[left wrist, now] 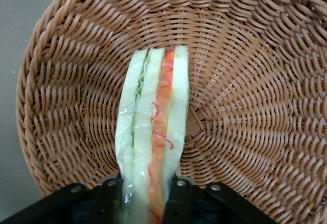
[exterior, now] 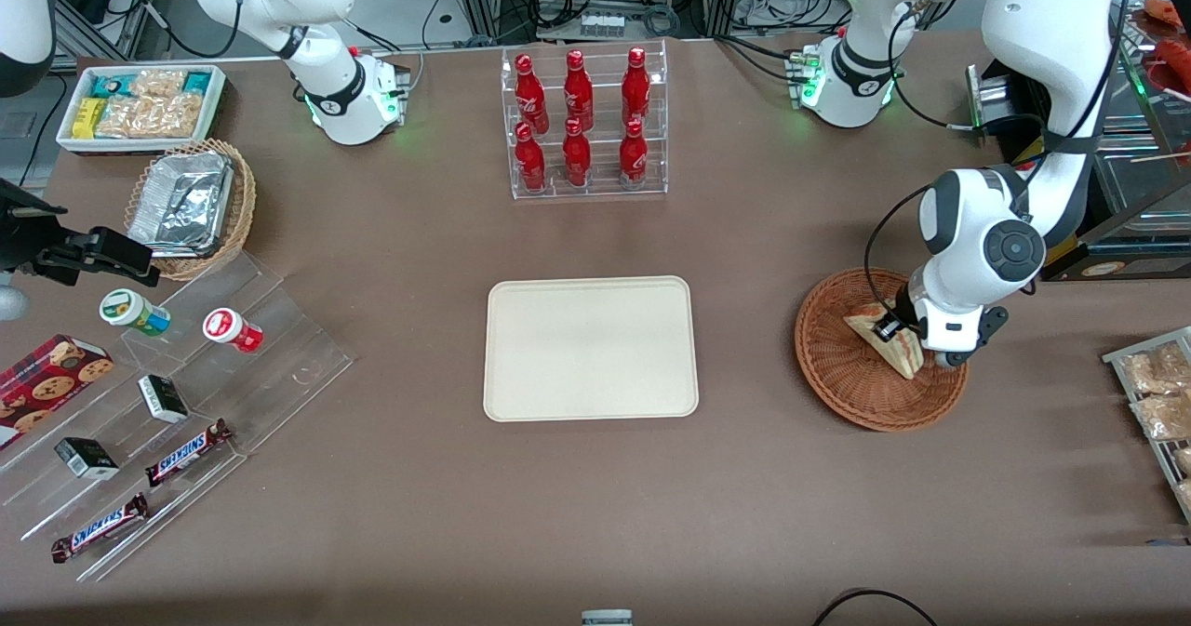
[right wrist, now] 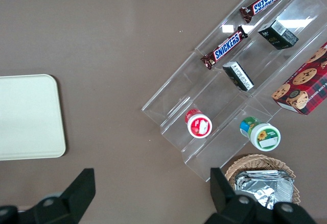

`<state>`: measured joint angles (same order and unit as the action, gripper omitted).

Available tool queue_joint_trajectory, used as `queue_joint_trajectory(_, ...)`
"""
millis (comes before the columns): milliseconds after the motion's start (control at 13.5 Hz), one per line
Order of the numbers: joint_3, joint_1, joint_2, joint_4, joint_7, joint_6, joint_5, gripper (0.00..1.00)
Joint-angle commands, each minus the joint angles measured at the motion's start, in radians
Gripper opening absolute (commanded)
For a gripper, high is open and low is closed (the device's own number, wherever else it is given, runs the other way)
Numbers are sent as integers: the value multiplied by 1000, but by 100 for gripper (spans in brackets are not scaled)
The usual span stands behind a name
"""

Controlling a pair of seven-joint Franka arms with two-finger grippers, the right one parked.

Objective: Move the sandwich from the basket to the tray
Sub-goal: 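Lower the open left gripper and close it on the sandwich, then lift the sandwich and carry it over the cream tray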

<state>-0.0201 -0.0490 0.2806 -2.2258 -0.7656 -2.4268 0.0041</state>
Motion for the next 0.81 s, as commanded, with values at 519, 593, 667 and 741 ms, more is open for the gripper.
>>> queue_joint_trajectory(519,-30,-20,-92,248,21,406,112,0)
queue_joint_trajectory(593,-49,-18,-93,267,54,435,112,0)
queue_joint_trajectory(667,-78,-20,-89,293,69,463,112,0)
queue_joint_trajectory(741,-107,-20,-81,317,71,475,112,0)
